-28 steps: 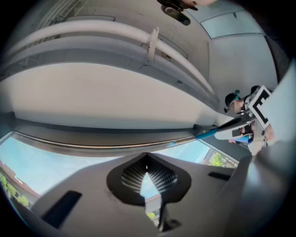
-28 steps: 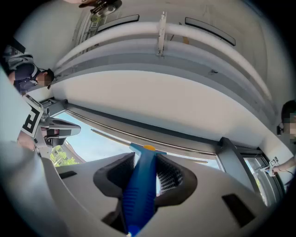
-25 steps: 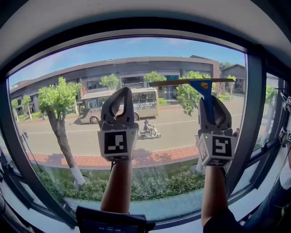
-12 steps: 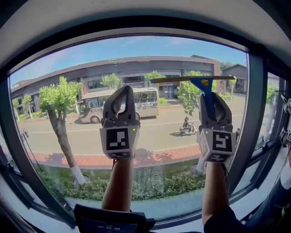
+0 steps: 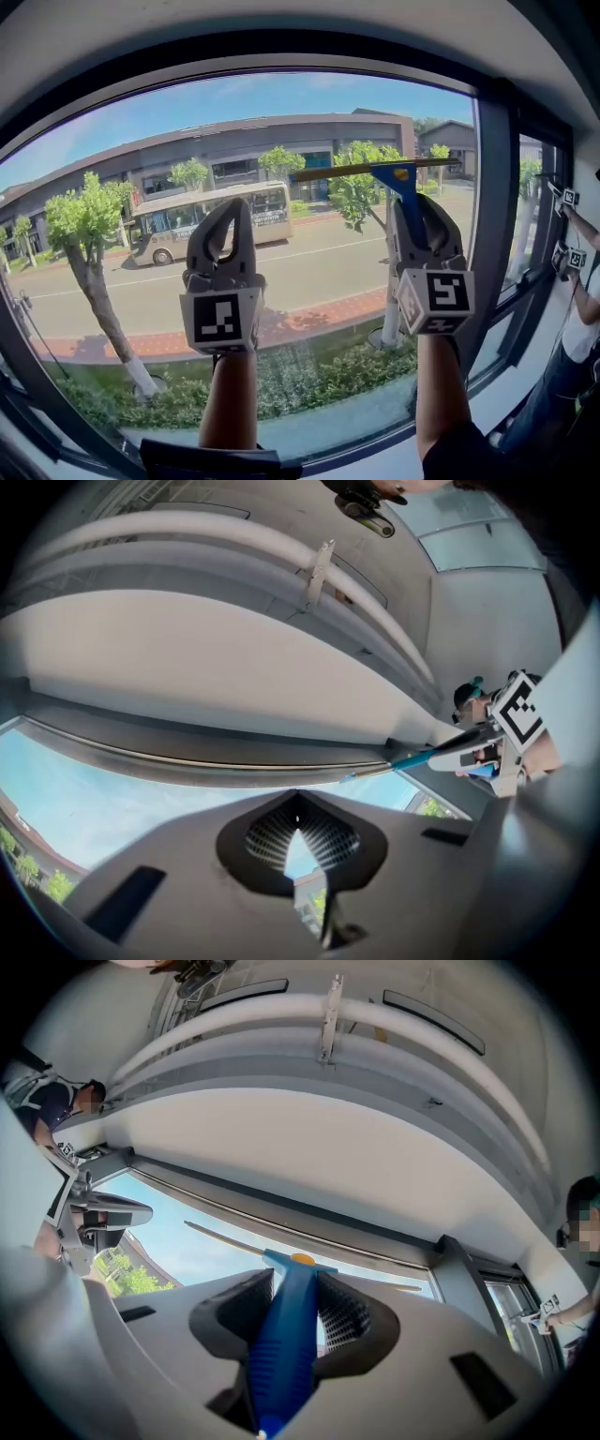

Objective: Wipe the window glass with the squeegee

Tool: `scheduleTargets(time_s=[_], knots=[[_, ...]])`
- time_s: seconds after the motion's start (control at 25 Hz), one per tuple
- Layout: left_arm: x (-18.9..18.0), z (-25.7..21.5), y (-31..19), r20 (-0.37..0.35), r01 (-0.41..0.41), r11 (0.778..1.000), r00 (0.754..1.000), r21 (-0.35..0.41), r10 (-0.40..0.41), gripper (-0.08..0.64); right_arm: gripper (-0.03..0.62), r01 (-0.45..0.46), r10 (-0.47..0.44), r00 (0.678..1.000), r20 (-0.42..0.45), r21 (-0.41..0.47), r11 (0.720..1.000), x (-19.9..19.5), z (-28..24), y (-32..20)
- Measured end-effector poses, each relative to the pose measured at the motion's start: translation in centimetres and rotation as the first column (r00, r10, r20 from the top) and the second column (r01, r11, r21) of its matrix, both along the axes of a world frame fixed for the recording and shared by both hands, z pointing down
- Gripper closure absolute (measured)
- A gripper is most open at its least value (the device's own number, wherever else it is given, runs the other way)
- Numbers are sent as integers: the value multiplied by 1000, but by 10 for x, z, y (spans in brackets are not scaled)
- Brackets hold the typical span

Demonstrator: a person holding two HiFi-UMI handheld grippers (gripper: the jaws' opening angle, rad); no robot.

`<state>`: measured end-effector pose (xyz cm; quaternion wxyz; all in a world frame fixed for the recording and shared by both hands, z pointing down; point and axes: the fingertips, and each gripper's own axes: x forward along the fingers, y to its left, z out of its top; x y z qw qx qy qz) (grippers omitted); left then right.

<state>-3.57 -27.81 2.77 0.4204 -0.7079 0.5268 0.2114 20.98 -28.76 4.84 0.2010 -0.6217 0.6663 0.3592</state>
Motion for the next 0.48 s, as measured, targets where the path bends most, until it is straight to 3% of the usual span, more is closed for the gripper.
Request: scheduleTargets(time_s=[0.2,0.48], knots=[[21,4,-14,0,-17,1000,1000,-6,17,557,449,-57,57,998,24,-6,998,45,-8,-10],[60,3,-33,-14,-4,1000,1000,1,4,557,449,-68,67,997,27,32,997,109,-45,-40]])
